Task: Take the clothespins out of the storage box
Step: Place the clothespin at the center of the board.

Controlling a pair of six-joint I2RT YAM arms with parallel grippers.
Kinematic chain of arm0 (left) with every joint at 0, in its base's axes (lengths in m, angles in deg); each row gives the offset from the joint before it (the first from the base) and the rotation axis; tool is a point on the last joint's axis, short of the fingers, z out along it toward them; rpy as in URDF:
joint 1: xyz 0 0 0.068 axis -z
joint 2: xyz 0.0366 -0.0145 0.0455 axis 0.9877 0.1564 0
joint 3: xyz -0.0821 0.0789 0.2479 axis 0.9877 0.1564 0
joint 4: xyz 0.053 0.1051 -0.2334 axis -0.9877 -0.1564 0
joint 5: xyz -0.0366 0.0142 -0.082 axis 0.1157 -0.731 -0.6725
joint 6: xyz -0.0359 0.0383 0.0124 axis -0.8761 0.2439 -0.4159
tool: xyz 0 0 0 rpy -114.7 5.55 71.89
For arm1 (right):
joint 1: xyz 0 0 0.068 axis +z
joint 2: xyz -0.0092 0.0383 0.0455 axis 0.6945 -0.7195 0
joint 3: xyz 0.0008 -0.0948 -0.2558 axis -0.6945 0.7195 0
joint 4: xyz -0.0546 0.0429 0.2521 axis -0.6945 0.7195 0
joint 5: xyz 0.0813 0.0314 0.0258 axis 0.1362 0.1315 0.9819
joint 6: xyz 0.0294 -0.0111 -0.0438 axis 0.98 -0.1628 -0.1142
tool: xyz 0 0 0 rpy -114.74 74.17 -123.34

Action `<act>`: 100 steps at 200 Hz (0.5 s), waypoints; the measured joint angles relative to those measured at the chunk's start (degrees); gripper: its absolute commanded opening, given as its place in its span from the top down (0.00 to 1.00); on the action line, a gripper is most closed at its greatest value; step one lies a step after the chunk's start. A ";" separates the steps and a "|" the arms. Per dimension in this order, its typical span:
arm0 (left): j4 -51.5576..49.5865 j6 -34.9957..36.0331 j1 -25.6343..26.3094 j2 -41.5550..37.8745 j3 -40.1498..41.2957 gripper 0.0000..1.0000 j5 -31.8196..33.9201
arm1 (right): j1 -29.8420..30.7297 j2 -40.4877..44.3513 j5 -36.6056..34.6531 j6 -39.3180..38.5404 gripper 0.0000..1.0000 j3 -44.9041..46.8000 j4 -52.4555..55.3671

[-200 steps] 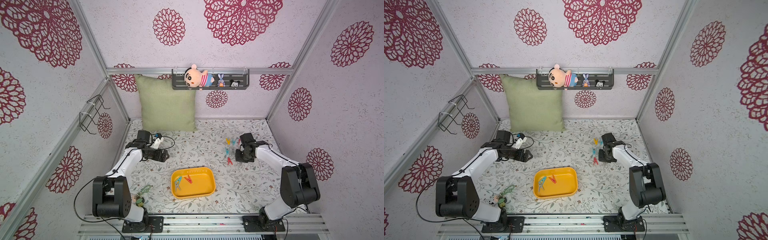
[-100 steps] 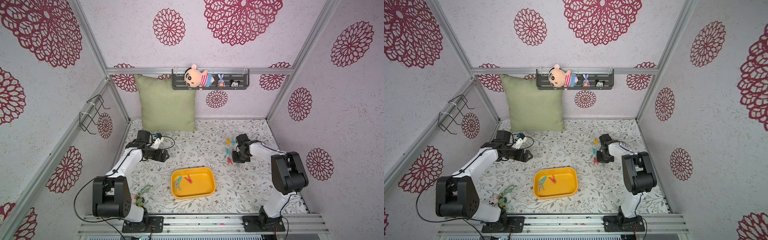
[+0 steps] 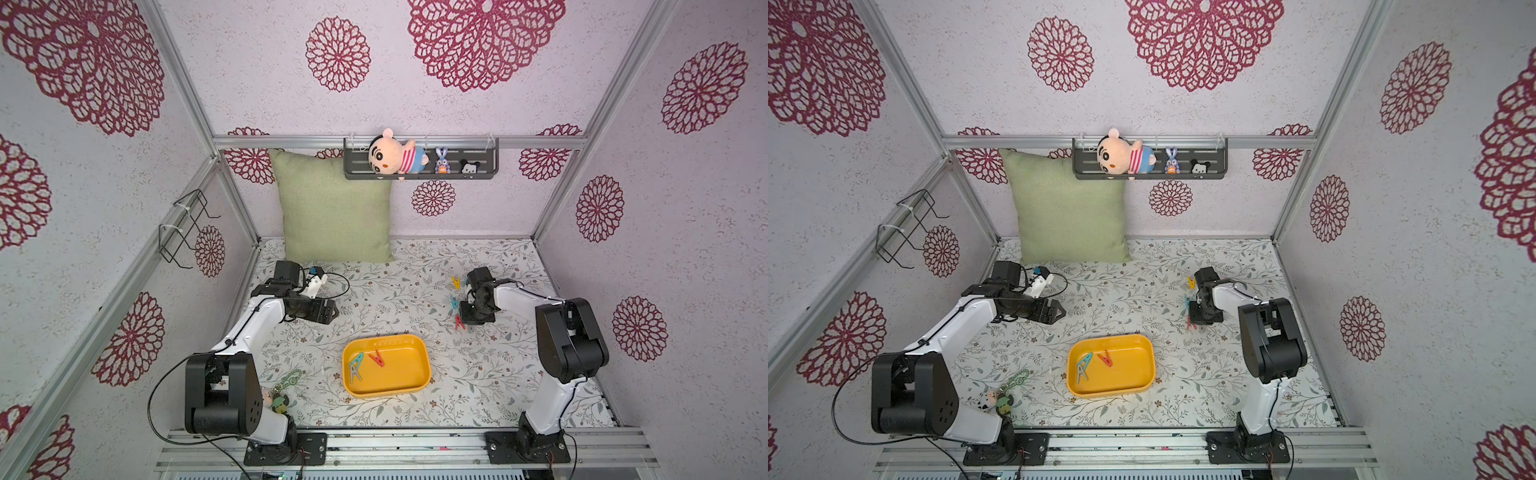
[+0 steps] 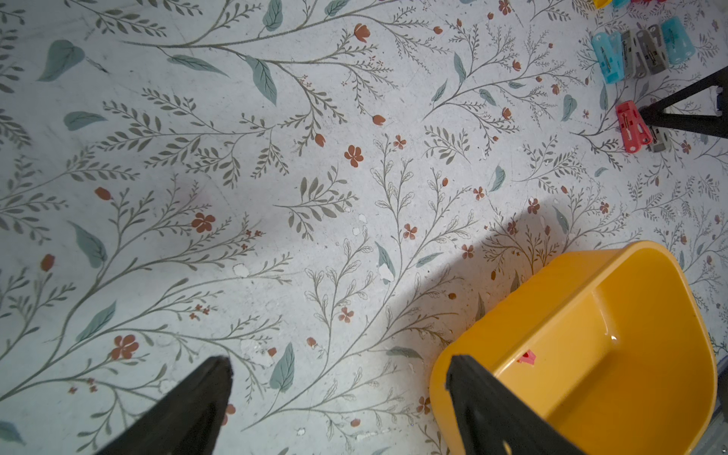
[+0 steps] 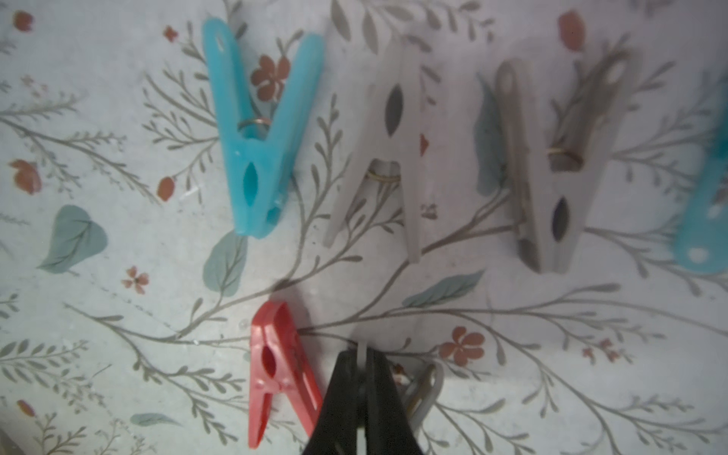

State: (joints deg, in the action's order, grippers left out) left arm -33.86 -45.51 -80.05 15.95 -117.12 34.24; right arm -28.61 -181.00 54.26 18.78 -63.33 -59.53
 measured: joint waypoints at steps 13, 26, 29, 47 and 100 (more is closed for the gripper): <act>0.00 0.00 0.00 0.00 0.00 0.06 0.00 | 0.37 -0.35 0.31 0.02 1.00 -0.39 -0.17; 0.00 0.00 0.00 0.00 0.00 0.06 0.00 | 0.70 -0.66 0.39 0.02 1.00 -0.74 -0.26; 0.00 0.00 0.00 0.00 0.00 0.06 0.00 | 0.76 -0.70 0.39 0.02 1.00 -0.85 -0.28; 0.00 0.00 0.00 0.00 0.00 0.06 0.00 | 0.96 -0.90 0.42 0.02 1.00 -1.09 -0.39; 0.00 0.02 0.00 0.00 0.00 0.06 0.00 | 0.96 -1.01 0.37 0.04 1.00 -1.25 -0.37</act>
State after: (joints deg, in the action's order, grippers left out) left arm -33.86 -45.48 -80.05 15.95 -117.12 34.24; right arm -27.65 -182.01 54.63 18.82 -64.58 -59.90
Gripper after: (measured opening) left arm 0.937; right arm 0.078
